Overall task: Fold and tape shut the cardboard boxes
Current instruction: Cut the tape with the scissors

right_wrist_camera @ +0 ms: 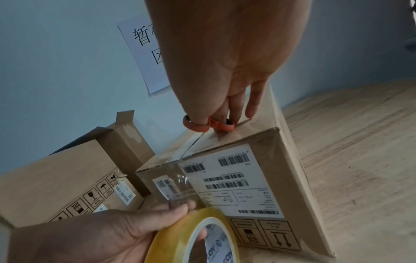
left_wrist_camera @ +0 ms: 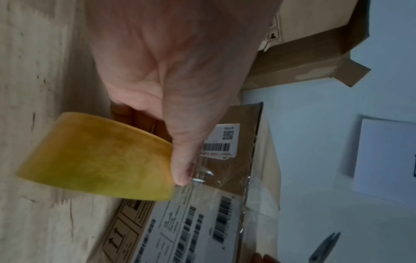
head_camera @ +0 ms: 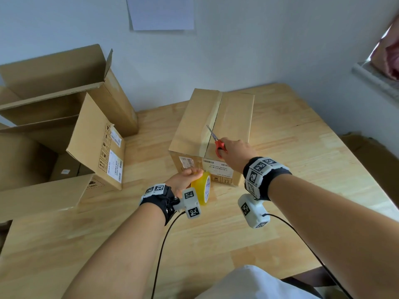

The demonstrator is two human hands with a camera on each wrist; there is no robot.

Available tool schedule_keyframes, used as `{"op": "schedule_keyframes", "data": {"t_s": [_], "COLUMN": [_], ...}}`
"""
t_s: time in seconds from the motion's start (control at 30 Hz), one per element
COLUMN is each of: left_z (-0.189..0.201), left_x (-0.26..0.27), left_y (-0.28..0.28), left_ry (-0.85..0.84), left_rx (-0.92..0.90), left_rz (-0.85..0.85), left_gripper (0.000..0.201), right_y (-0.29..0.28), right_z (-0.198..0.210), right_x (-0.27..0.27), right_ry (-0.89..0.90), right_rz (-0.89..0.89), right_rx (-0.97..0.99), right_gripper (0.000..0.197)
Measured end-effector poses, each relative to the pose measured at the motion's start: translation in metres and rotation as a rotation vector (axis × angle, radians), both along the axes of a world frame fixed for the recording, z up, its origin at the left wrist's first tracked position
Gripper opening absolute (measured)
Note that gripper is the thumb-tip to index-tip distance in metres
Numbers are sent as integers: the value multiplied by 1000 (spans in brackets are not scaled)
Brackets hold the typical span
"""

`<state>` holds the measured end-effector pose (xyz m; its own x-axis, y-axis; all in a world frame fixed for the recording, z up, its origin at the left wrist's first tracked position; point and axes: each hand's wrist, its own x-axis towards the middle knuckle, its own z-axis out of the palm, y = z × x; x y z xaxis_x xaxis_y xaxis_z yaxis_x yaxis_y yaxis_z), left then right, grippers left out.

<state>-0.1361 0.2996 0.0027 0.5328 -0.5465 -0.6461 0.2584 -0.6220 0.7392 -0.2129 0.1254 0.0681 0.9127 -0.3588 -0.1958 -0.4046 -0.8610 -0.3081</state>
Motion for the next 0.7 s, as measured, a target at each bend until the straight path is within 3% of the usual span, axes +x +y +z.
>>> {"op": "schedule_keyframes", "data": {"t_s": [0.13,0.27,0.33,0.5,0.63,0.7], "left_z": [-5,-14,-14,-15,-21,-21], "left_x": [1,4,4,6,7,8], "left_y": [-2,-6,-7,-4,-5,-6], "left_ry": [-28,45,69,100,158,171], "left_rx": [-10,-53,-75,-81,-126,-125], "left_rz": [32,99,105,150,201,203], "left_gripper": [35,17,15,25,33,24], "right_y": [-8,-13,-10,-4,3,5], "right_z": [10,29,30,20,10,9], "right_x": [2,-2,-6,-10,-3,4], "right_ry": [14,-126,55,555,684,703], "right_rz": [14,35,78,120,43,34], "right_rx": [107,447,574,497,443,404], "right_gripper": [13,14,4,28,49,53]}}
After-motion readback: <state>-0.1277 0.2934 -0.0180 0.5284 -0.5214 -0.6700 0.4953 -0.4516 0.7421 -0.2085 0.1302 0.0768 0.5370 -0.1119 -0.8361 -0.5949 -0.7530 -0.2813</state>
